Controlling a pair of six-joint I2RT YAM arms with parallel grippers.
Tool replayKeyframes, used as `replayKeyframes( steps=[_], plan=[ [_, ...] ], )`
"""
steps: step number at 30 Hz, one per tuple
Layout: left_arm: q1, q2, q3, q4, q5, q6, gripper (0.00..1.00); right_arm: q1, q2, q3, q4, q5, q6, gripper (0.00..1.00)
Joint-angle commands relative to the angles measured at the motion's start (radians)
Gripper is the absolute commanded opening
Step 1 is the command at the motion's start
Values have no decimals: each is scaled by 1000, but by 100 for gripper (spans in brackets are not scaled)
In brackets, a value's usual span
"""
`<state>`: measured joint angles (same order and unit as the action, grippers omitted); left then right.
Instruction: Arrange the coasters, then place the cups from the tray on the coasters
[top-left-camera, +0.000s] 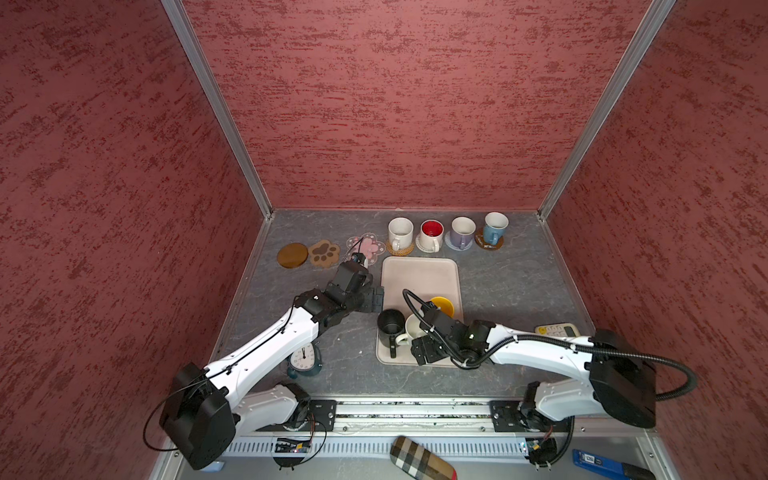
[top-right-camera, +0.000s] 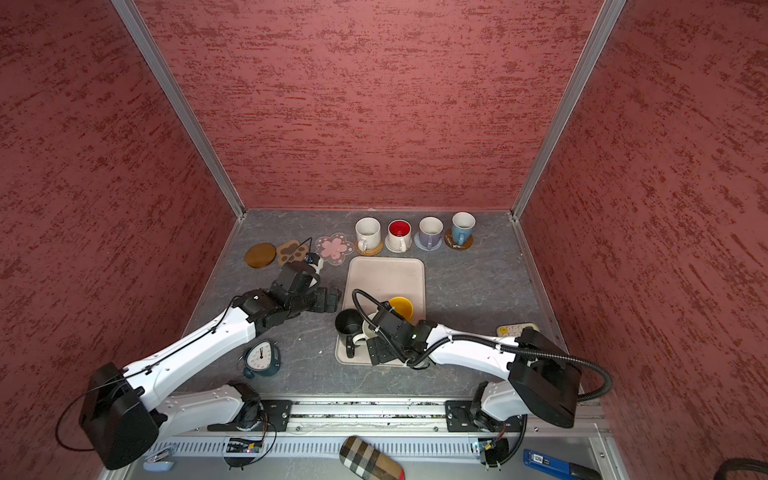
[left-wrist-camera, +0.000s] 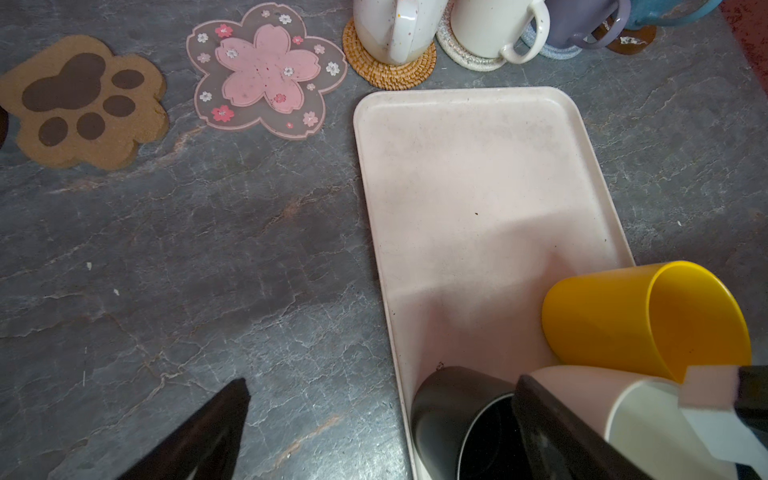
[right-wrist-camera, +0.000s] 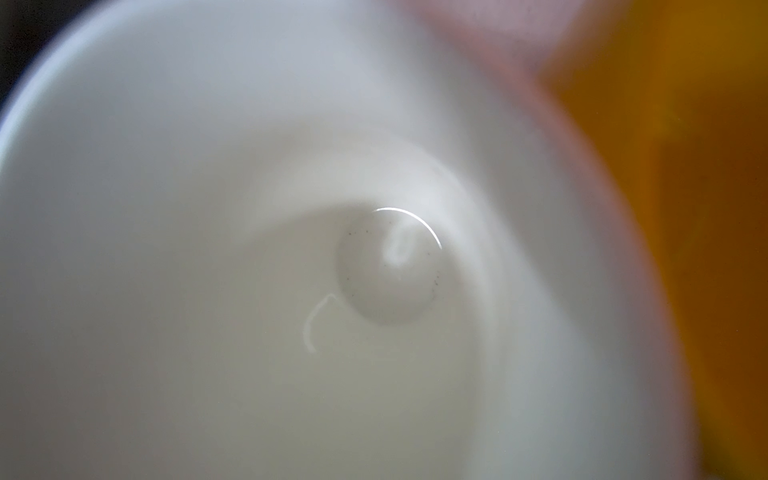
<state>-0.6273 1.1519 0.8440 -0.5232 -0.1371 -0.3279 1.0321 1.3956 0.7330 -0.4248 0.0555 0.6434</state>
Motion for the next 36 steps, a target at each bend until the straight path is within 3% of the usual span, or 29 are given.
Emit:
replayKeyframes(
  steps=[1,36],
  plan=[
    [-13,-40,-12,12,-35,-15,100,-12,18,34,41,68,-1,93],
    [-59,-84,-48,3,-87,-28,100,-151,52,16,96,62,-46,93]
  ],
)
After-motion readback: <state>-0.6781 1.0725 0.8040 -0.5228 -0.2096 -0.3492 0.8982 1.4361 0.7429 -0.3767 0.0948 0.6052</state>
